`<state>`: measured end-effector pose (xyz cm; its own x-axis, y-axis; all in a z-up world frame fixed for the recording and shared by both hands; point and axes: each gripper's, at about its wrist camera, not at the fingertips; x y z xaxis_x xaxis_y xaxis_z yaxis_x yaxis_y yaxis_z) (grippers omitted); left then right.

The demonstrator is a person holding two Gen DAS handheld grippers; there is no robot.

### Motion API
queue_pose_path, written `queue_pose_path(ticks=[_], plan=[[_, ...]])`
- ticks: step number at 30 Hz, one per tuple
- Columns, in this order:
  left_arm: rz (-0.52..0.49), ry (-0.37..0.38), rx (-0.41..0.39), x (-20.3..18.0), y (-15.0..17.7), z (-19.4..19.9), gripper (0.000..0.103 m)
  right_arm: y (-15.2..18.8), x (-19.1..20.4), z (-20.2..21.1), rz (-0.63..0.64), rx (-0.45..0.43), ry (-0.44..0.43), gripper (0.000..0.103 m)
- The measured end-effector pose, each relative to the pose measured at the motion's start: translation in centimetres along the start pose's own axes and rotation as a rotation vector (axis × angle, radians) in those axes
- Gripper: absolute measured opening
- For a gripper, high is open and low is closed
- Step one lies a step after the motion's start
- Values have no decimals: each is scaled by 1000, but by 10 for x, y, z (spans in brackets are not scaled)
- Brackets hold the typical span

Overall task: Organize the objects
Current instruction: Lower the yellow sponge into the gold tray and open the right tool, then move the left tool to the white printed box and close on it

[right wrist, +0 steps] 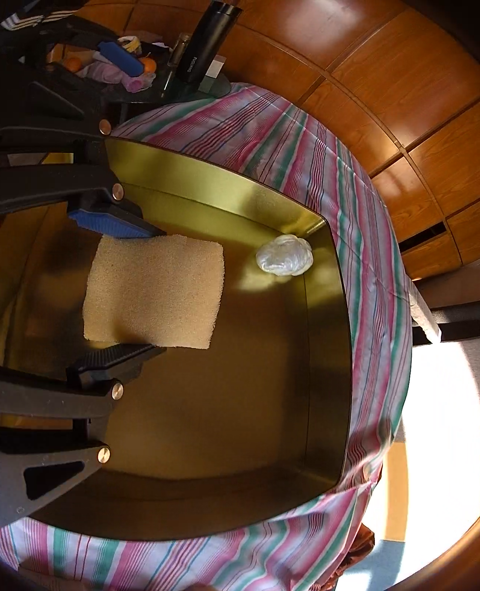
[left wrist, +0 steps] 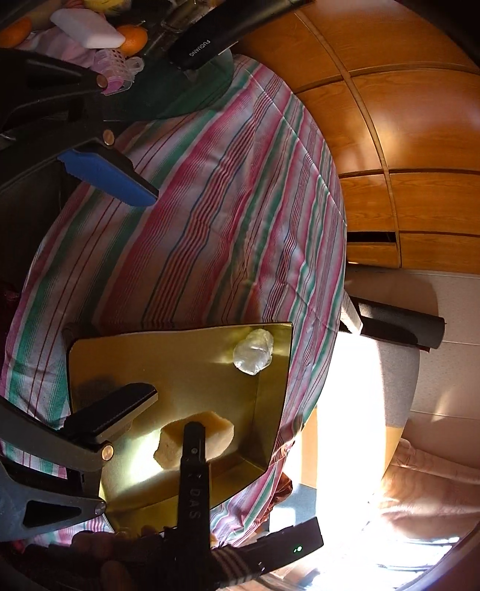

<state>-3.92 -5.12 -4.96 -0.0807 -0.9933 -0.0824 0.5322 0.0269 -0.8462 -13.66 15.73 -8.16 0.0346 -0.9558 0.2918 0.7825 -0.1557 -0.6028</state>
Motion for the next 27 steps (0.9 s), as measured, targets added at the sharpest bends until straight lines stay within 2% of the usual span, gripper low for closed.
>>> queue_pose_path(ticks=[6, 8, 10, 12, 17, 19, 27], plan=[[20, -53, -8, 21, 2, 3, 102, -26, 20, -45, -95, 38, -15, 55], [31, -67, -5, 27, 3, 2, 102, -31, 26, -53, -119, 57, -54, 56], [38, -78, -2, 30, 4, 1, 103, -34, 28, -55, -154, 66, -112, 63], [40, -79, 4, 31, 5, -2, 103, -34, 27, -49, -176, 48, -143, 77], [19, -64, 10, 22, 4, -3, 103, -28, 16, -24, -174, -3, -133, 77], [18, -31, 5, 18, 3, -1, 103, -23, 11, -11, -148, -27, -108, 77], [-31, 22, -13, -12, -5, 9, 103, 2, -17, 51, -58, -138, -7, 80]])
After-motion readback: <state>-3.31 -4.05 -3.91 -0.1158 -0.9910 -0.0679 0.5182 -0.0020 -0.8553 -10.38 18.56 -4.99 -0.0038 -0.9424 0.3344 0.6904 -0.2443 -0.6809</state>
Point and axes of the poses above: each gripper's, at about its wrist camera, not at the fingertips, and z roughly against the way its jaws point, x to its left, y to its underside, and after that the axes turned 15 degrees about -x, right-handed
